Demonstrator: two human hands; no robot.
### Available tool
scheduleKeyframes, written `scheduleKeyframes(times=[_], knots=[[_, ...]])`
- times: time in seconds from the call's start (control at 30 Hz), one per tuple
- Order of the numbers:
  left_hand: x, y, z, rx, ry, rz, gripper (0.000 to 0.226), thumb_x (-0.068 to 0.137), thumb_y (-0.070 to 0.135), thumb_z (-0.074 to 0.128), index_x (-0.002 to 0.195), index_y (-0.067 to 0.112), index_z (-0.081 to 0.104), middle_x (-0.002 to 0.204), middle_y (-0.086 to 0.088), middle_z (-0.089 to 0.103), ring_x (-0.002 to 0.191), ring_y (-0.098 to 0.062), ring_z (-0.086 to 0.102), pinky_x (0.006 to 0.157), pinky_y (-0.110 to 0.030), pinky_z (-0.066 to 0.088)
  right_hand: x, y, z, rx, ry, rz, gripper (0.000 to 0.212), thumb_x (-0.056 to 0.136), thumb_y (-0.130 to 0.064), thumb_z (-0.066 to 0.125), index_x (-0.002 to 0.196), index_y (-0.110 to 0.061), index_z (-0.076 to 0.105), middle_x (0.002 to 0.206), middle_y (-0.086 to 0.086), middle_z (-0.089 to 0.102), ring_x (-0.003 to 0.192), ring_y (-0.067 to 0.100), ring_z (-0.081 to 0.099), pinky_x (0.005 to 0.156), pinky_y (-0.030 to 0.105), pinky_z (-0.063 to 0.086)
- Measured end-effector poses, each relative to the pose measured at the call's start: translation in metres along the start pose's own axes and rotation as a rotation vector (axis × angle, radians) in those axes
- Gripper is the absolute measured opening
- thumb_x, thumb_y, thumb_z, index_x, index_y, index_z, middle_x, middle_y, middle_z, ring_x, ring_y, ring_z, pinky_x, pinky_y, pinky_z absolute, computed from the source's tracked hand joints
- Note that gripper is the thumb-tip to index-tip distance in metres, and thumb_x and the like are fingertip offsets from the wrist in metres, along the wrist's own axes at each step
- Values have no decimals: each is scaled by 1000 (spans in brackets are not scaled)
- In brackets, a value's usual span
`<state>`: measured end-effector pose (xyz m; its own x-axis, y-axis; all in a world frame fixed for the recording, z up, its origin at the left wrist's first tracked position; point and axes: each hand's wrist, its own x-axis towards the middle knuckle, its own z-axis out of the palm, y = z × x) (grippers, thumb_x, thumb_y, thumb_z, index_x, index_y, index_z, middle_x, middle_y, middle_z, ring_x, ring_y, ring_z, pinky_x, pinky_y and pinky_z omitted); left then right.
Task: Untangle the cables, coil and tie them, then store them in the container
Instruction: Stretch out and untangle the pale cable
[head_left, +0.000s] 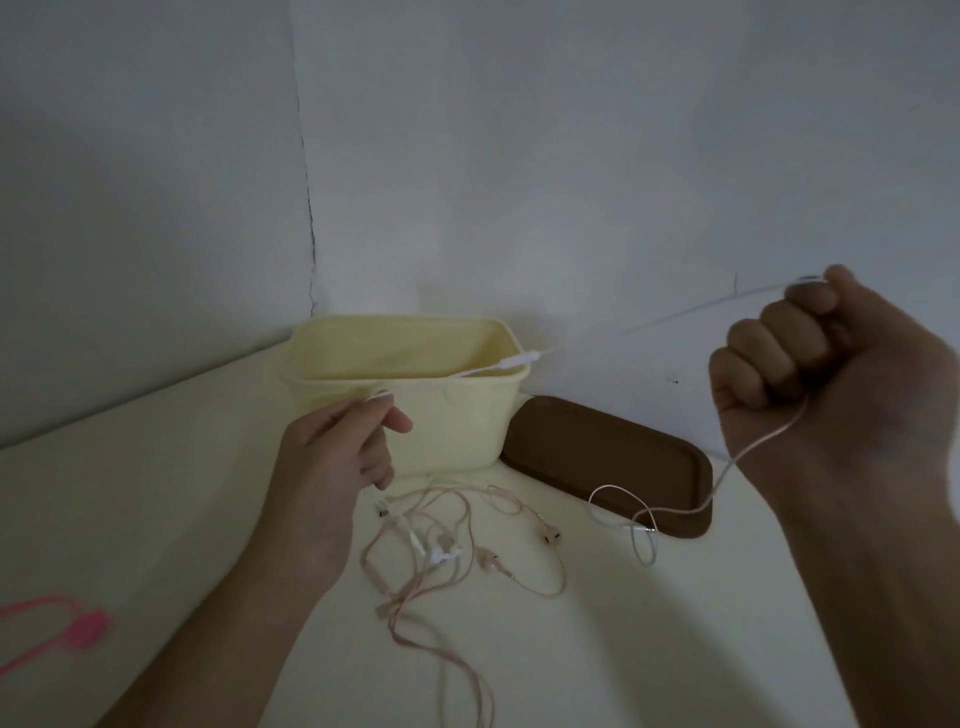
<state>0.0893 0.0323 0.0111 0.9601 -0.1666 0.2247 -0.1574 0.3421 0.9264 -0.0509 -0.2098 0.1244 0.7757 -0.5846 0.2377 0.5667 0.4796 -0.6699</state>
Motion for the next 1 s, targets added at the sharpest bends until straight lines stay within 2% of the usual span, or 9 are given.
scheduleKeyframes(times=[0.1,0.2,0.4,0.5,0.57,0.63,0.77,0.9,1.0], knots=[[0,6,-4,-211,-55,-82,33,102,20,56,70,11,54,57,5,17,47,-12,17,48,-29,20,5,3,-4,-77,119,-22,40,105,-22,46,66,-25,39,61,-7,12,50,14,11,45,27,16],[-1,9,-7,-261,-183,-72,41,94,22,62,68,15,31,65,2,12,51,-12,10,45,-28,7,13,18,-9,-490,183,81,39,98,-10,52,63,-21,39,53,-2,23,44,17,19,40,24,21],[-10,13,-2,-261,-361,-73,29,71,25,70,74,11,45,75,-6,18,57,-15,16,50,-32,9,2,54,-15,-1826,-312,308,19,90,-15,61,78,-8,73,66,5,69,58,16,59,59,30,49],[-11,11,1,-165,-381,-58,21,80,20,54,73,9,37,68,-4,22,56,-16,15,49,-30,11,-16,70,5,-1660,-496,247,24,88,-16,63,106,-31,71,92,-22,73,83,-6,67,74,14,55],[-12,8,4,-94,-387,-12,19,80,14,54,70,8,40,67,-6,19,56,-17,14,50,-29,12,-27,78,13,-1402,-645,273,61,85,-28,72,142,-42,55,132,-33,61,106,-21,58,96,11,51],[-15,7,6,-38,-351,44,18,76,10,60,65,9,46,66,-9,19,53,-16,16,49,-24,14,-42,84,23,-1354,-777,335,78,91,-37,78,154,-47,35,143,-35,51,106,-31,49,92,1,43],[-15,5,7,63,-221,133,29,67,24,66,66,2,48,60,-10,26,49,-14,23,45,-17,25,-64,115,28,-1279,-749,289,66,88,-43,83,141,-42,43,124,-22,71,114,-10,64,101,22,53],[-15,4,8,109,-207,151,38,68,27,69,71,-4,48,58,-20,38,50,-30,26,43,-32,30,-62,120,28,-1161,-554,287,6,101,-24,61,107,-26,64,83,-5,81,74,17,72,71,33,51],[-12,6,6,37,-221,114,37,74,25,74,71,2,45,61,-23,27,52,-26,18,44,-32,21,-51,106,27,-857,-488,278,26,108,-11,53,88,-14,69,53,-2,55,48,25,53,57,36,48]])
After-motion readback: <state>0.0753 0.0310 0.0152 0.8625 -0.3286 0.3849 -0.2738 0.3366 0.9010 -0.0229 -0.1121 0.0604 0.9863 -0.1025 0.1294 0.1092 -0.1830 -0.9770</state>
